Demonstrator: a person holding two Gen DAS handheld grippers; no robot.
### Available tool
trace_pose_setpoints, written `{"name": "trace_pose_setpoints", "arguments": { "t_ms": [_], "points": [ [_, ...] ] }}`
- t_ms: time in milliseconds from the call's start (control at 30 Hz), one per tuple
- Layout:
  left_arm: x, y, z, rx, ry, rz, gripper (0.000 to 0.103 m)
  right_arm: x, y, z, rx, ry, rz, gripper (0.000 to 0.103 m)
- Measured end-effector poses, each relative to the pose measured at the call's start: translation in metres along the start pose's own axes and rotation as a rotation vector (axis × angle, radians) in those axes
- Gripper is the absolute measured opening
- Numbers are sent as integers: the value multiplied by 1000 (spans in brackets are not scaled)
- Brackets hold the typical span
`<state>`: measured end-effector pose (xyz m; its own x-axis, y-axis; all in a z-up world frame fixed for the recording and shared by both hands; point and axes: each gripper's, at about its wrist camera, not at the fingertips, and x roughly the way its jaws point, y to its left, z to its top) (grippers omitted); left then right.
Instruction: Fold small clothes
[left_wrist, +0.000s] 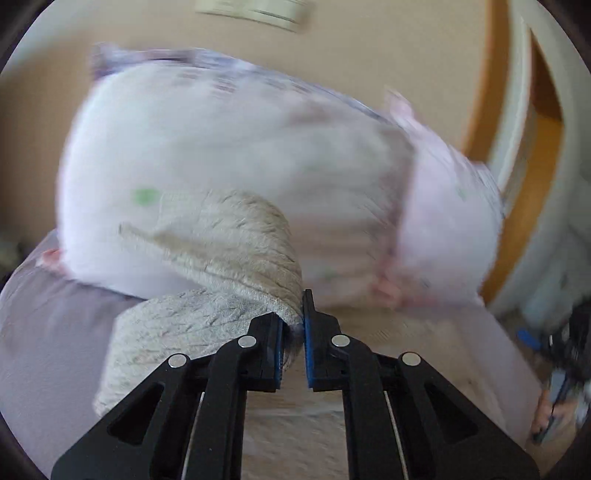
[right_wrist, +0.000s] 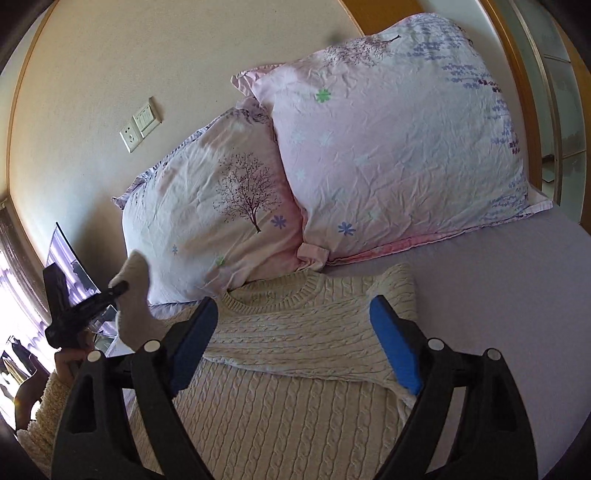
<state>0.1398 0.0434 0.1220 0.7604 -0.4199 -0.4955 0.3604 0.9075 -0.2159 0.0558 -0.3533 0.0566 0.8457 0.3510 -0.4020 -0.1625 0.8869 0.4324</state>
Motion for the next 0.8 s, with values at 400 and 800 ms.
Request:
{"name": "trace_pose_setpoints", "arguments": {
  "t_ms": [400, 800],
  "points": [
    [-6, -30, -67, 121, 150, 59, 72, 52, -54, -15, 165, 182, -86, 57],
    [-65, 57, -137, -257, 285, -11, 77, 106, -61, -34, 148, 216, -229, 5]
  ]
}}
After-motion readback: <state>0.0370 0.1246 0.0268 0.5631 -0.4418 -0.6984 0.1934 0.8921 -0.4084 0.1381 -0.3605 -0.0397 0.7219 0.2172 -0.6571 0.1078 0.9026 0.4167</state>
